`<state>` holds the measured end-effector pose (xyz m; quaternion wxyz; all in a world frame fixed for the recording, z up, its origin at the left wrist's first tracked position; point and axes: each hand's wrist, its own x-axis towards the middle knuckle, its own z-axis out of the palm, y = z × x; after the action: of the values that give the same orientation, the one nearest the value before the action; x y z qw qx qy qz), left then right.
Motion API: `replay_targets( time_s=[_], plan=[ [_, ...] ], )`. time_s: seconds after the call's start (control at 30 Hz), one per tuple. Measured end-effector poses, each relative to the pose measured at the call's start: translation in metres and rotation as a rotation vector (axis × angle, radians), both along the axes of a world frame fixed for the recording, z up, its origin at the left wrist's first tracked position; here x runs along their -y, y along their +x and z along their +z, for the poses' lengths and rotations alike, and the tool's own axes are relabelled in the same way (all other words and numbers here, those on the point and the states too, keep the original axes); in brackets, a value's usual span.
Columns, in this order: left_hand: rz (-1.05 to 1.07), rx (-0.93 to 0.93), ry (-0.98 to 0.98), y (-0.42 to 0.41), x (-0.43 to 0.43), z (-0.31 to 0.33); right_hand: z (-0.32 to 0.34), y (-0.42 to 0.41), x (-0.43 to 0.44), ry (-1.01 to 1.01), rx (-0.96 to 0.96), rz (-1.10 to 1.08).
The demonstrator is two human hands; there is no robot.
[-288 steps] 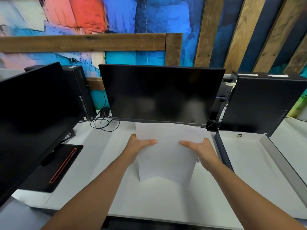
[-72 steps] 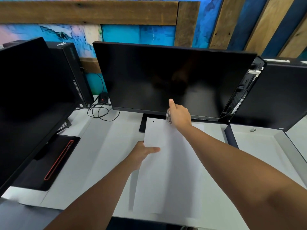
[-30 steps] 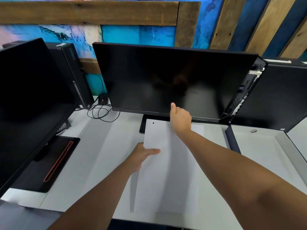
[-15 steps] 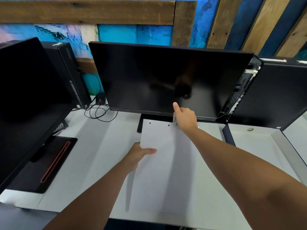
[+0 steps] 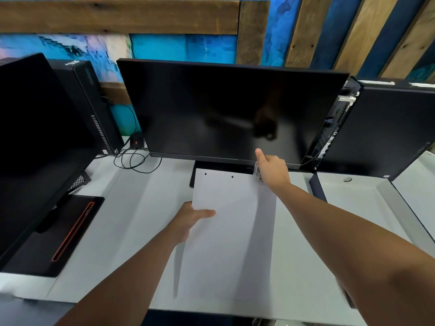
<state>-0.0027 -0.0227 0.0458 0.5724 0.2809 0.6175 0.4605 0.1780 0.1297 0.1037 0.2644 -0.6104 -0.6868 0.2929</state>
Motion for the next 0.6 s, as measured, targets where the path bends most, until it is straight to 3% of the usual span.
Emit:
replay_targets(
  time_s=[0.6],
  plan=[
    [0.033,-0.004,-0.009,-0.0007,0.0008,0.0007,-0.0015,0.0013,-0.0015,0.034,0.02,-0.042]
  ],
)
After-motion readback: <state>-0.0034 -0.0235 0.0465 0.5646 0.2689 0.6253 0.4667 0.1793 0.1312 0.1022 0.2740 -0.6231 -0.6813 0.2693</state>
